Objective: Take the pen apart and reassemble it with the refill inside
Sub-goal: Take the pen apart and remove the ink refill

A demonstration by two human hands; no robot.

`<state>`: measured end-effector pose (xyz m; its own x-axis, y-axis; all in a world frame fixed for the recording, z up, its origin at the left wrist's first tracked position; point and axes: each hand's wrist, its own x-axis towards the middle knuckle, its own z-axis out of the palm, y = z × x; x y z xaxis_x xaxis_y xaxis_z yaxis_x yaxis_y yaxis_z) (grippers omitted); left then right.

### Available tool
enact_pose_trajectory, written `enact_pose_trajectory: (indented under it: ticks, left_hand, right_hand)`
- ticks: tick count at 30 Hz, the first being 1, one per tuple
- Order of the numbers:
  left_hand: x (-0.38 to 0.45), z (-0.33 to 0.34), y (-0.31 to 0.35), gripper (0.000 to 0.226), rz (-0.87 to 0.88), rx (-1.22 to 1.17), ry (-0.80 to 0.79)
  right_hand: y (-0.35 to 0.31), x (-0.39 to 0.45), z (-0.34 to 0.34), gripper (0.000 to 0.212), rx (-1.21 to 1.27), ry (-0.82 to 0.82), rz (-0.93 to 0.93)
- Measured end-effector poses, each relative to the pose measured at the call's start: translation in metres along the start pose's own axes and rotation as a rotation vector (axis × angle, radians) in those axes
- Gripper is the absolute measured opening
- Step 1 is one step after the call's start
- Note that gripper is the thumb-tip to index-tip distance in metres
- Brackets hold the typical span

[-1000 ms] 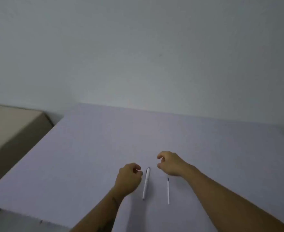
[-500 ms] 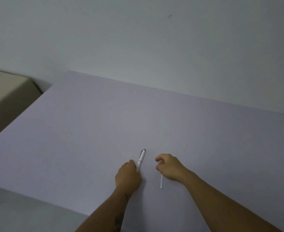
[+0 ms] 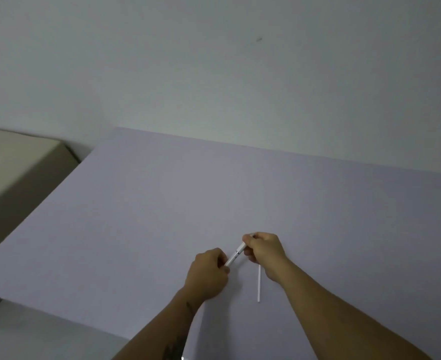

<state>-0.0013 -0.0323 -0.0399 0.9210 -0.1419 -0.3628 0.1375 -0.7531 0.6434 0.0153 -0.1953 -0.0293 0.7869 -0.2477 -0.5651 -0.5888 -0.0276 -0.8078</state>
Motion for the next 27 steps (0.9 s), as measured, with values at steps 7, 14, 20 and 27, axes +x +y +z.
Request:
enact_pose_trajectory:
  ticks: [7,14,20,27]
  left_hand:
    - [0.005,-0.027,-0.015,0.015,-0.104,0.002,-0.041]
    - [0.000,-0.027,-0.021,0.017,-0.228,-0.465,-0.021]
    - [-0.002,-0.028,-0.020,0.018,-0.291,-0.543,-0.030]
    - [-0.002,-0.036,-0.030,0.012,-0.349,-0.550,-0.030]
  right_hand:
    - [-0.026,0.029,-0.005,0.016,0.220,0.076,0.003]
    - [-0.028,0.049,-0.006,0.009,-0.255,-0.039,0.006]
    - [0.001,0.062,0.010,0.009,-0.535,0.015,-0.036]
    - [0.013,0.061,0.019,0.021,-0.728,0.030,-0.127]
